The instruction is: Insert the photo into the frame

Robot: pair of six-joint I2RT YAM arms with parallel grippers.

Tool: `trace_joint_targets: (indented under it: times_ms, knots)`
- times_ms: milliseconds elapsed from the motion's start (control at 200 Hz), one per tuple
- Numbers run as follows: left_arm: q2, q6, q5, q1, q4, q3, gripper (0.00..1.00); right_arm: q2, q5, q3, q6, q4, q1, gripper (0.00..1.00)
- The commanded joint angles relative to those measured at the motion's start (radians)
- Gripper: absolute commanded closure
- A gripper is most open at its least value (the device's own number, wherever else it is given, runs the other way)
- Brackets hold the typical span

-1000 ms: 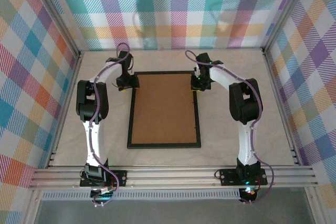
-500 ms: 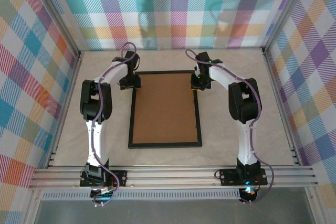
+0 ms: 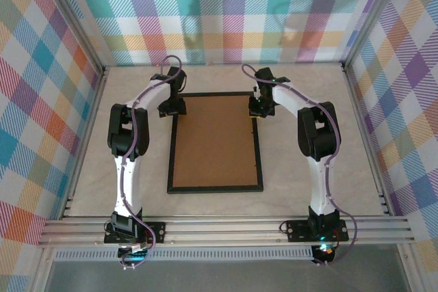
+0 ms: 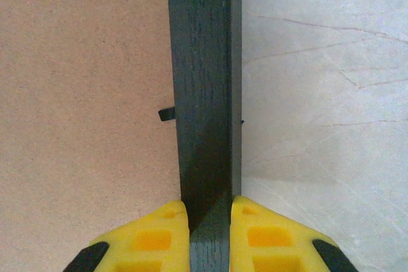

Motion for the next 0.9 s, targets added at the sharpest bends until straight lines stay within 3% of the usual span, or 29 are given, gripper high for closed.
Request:
trace_joint_targets:
  times_ms: [0,390,895]
  knots:
    - [0.170,-0.019,0.263,-0.127,0.011,-0.077,0.40,0.090,-0.113,-0.007,0.029,0.038,0.081,0.84]
    - [0.118,-0.001,0.205,-0.119,-0.047,-0.010,0.38,0.075,-0.066,-0.007,0.021,0.019,0.068,0.84]
    - [-0.113,0.048,0.211,0.073,-0.064,-0.059,0.35,0.061,-0.026,-0.027,0.016,0.007,0.038,0.84]
